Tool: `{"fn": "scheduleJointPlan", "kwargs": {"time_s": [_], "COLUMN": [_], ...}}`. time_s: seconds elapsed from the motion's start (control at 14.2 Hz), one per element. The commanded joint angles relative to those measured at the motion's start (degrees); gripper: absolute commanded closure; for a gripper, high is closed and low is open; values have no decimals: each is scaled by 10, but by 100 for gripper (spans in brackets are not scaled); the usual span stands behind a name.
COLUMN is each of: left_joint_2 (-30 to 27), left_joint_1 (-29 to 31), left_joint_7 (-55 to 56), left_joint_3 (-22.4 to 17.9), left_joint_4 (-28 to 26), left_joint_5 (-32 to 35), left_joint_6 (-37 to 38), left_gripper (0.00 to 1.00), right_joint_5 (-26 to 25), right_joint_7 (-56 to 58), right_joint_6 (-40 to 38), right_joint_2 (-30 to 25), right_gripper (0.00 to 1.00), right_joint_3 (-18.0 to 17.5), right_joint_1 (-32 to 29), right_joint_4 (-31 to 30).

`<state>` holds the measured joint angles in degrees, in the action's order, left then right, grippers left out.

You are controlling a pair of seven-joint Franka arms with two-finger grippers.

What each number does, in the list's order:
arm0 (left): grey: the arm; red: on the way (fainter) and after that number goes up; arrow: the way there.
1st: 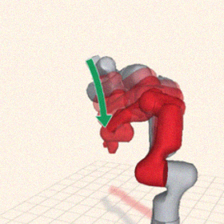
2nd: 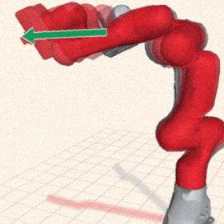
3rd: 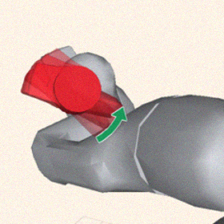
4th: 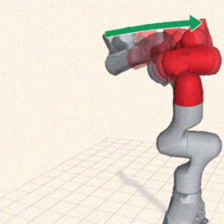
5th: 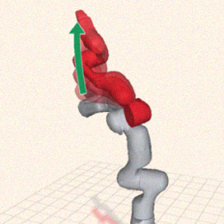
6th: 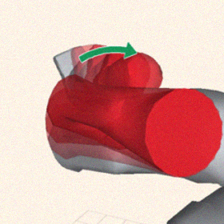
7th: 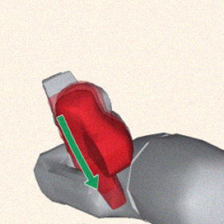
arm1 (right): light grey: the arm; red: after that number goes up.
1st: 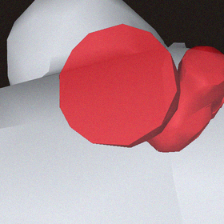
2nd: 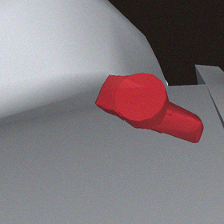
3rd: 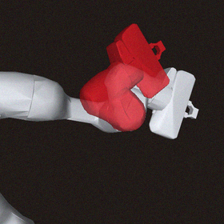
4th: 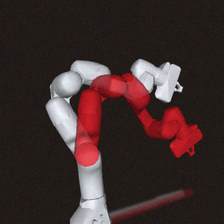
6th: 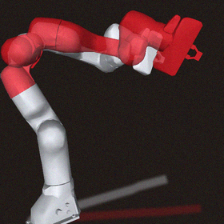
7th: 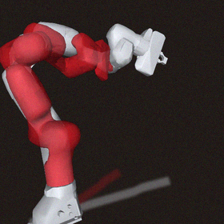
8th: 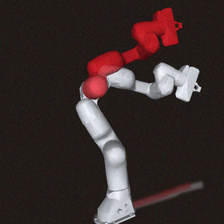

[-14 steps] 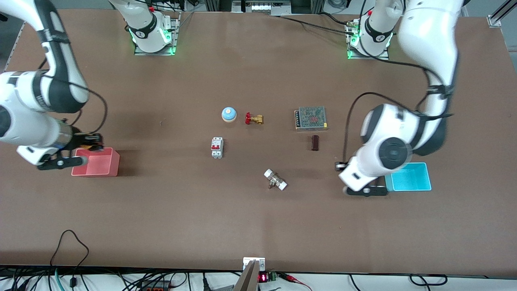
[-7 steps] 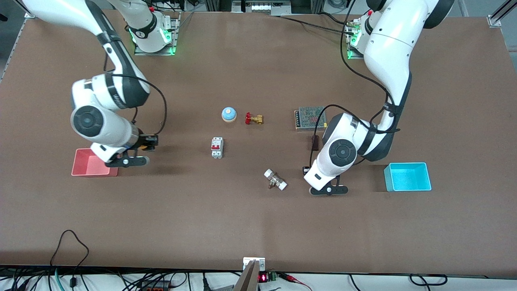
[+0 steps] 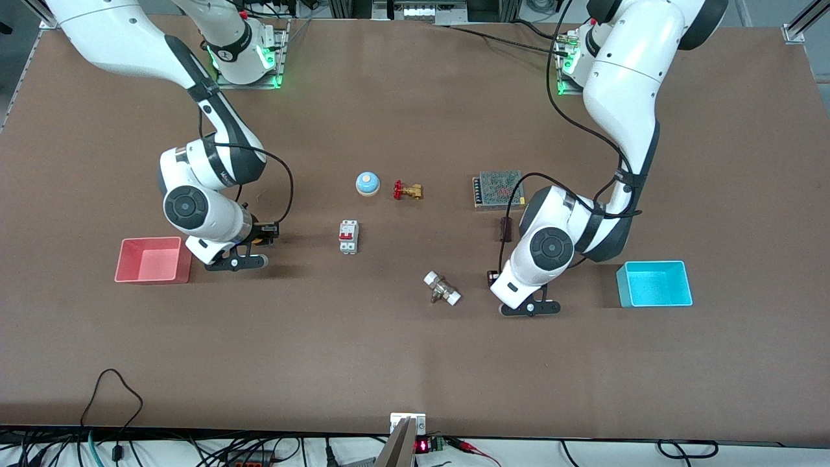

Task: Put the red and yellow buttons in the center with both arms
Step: 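Carry the yellow button with the right gripper while the left gripper carries the red, then set the red button down with the left gripper while the right gripper sets yellow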

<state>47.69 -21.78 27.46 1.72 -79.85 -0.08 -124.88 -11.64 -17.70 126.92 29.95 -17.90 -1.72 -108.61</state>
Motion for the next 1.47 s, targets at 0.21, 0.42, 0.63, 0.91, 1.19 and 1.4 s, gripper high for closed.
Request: {"fn": "scheduleJointPlan", "kwargs": {"time_s": [0.21,0.42,0.63,0.91,1.19,1.4], "left_joint_2": [-50,-140,-216,-314,-419,-435], "left_joint_1": [1,23,78,127,162,183], "left_joint_7": [-7,-60,-171,-243,-337,-341], "left_joint_3": [-3,-8,-9,-8,-5,-3], "left_joint_4": [7,6,5,-5,-110,-145], "left_joint_5": [-12,-7,-6,-4,32,33], "left_joint_6": [45,135,197,305,315,311], "left_gripper": [0,0,0,0,0,0], "right_joint_5": [-22,-22,-22,-22,-15,-1], "right_joint_7": [-25,-26,-26,-30,-30,-23], "right_joint_6": [23,22,22,23,22,-10], "right_joint_2": [19,20,21,22,-1,-73], "right_gripper": [99,81,57,6,0,0], "right_joint_3": [1,1,1,1,1,2], "right_joint_1": [12,12,11,10,7,-6], "right_joint_4": [-2,-2,-3,-2,6,24]}}
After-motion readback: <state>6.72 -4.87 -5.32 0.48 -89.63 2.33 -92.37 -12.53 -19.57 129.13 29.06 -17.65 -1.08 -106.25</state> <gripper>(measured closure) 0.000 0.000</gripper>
